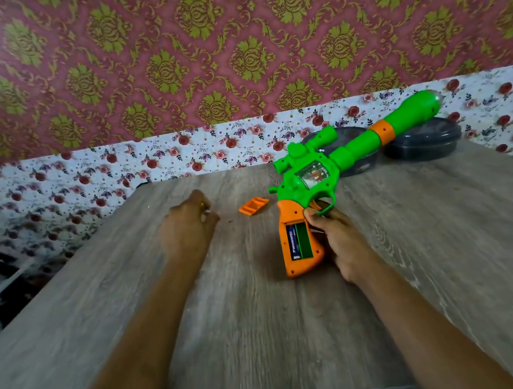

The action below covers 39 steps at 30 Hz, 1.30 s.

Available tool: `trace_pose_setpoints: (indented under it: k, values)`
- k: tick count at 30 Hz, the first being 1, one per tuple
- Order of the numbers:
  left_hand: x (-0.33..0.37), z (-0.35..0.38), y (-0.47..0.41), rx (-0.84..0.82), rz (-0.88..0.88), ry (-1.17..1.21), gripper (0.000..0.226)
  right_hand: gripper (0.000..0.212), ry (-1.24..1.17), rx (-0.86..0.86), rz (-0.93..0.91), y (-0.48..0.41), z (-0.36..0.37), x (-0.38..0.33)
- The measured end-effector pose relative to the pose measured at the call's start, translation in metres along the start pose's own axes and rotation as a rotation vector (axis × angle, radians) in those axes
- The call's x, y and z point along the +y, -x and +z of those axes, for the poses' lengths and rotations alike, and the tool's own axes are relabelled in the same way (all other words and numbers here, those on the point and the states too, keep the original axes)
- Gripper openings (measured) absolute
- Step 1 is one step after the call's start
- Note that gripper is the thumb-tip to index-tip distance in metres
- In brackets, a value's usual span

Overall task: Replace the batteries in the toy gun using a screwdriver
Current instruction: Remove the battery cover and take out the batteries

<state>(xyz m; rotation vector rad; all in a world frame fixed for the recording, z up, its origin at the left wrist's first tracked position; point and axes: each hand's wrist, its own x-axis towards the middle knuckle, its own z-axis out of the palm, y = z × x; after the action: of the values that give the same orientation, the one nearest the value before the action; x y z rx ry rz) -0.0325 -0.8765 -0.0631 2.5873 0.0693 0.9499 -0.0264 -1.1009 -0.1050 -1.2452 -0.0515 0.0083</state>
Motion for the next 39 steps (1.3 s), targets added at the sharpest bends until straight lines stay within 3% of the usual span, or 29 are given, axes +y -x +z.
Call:
trace_pose_setpoints:
  k: [6, 13, 19, 22, 27, 31, 34, 36, 39]
  values:
    - [-0.024, 0.015, -0.015, -0.041, -0.123, -0.105, 0.018, 0.008, 0.01, 0.01, 0.014, -0.004, -0.002, 0.004]
    - [-0.015, 0.032, -0.008, -0.262, -0.053, -0.283, 0.015, 0.011, 0.023, -0.003, 0.011, -0.004, -0.003, 0.004]
    - [-0.009, 0.029, -0.003, -0.298, -0.07, -0.311, 0.015, 0.015, 0.022, -0.004, 0.011, -0.001, -0.003, 0.001]
    - [-0.009, 0.021, -0.003, -0.236, -0.151, -0.161, 0.016, 0.013, 0.025, -0.004, 0.009, 0.0, -0.002, 0.0]
    - [0.014, -0.011, -0.004, 0.005, -0.21, 0.339, 0.024, 0.014, 0.014, 0.001, 0.017, 0.001, 0.0, -0.003]
    - [0.04, -0.033, 0.017, -0.168, -0.162, 0.768, 0.029, 0.016, -0.022, -0.013, -0.007, 0.003, 0.003, -0.003]
    - [0.053, -0.043, 0.034, -0.222, 0.039, 0.801, 0.038, 0.023, -0.033, -0.045, -0.019, 0.005, 0.003, -0.004]
    - [0.06, -0.043, 0.047, -0.093, 0.104, 0.81, 0.039, 0.023, -0.035, -0.06, -0.03, 0.005, 0.002, -0.003]
    - [0.062, -0.035, 0.062, 0.129, 0.113, 0.868, 0.023, 0.02, -0.046, -0.068, -0.042, 0.006, 0.002, -0.003]
